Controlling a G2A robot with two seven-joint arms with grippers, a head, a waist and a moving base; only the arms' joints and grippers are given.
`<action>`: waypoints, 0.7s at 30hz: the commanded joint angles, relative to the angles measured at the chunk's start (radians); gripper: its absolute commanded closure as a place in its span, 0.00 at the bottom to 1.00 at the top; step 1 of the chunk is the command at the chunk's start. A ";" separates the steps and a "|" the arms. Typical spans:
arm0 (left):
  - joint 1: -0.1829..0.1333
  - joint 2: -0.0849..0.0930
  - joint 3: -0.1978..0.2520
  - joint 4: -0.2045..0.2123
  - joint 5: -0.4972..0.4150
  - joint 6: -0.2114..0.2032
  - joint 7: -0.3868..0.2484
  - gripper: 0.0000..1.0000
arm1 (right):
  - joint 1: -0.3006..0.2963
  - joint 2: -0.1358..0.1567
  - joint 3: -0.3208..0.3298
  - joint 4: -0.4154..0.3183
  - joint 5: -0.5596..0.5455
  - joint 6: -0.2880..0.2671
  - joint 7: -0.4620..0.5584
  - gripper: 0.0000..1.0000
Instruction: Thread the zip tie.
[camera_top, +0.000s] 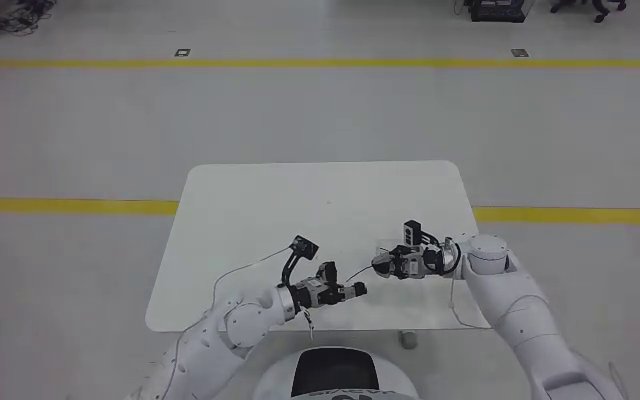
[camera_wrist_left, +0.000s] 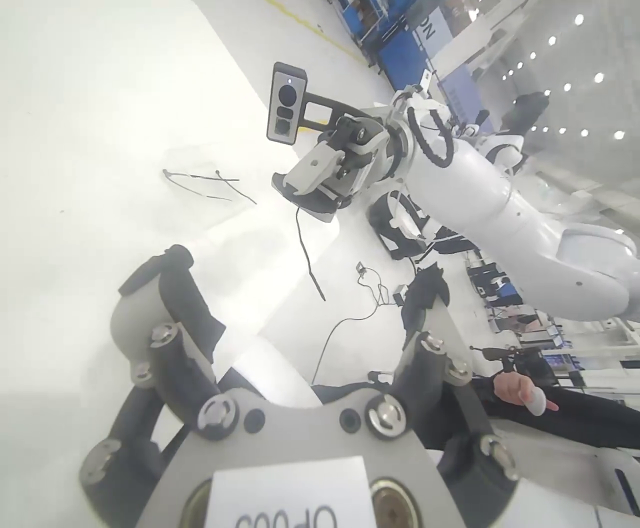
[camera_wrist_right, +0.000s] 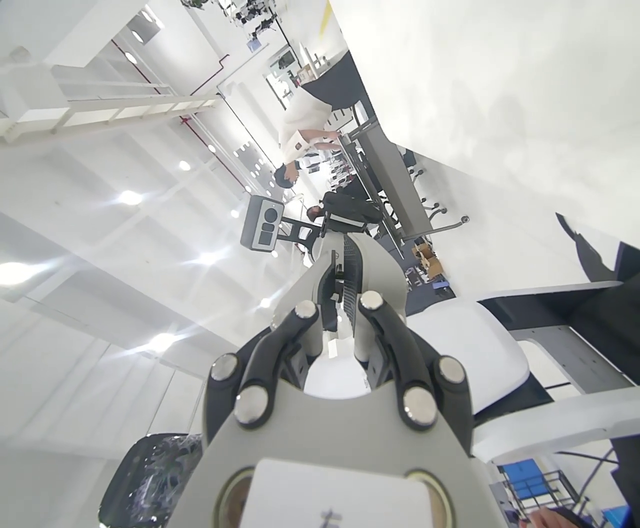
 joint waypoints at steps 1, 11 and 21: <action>-0.006 0.001 0.008 -0.006 0.026 -0.002 0.008 0.00 | 0.001 0.002 -0.003 -0.001 0.003 0.008 0.008 1.00; -0.008 0.003 0.029 -0.020 0.049 0.009 0.046 0.00 | -0.006 0.003 -0.012 -0.009 0.007 0.009 -0.007 1.00; -0.015 0.008 0.035 -0.019 0.045 0.012 0.044 0.13 | -0.021 0.012 -0.019 -0.042 0.024 0.019 -0.035 1.00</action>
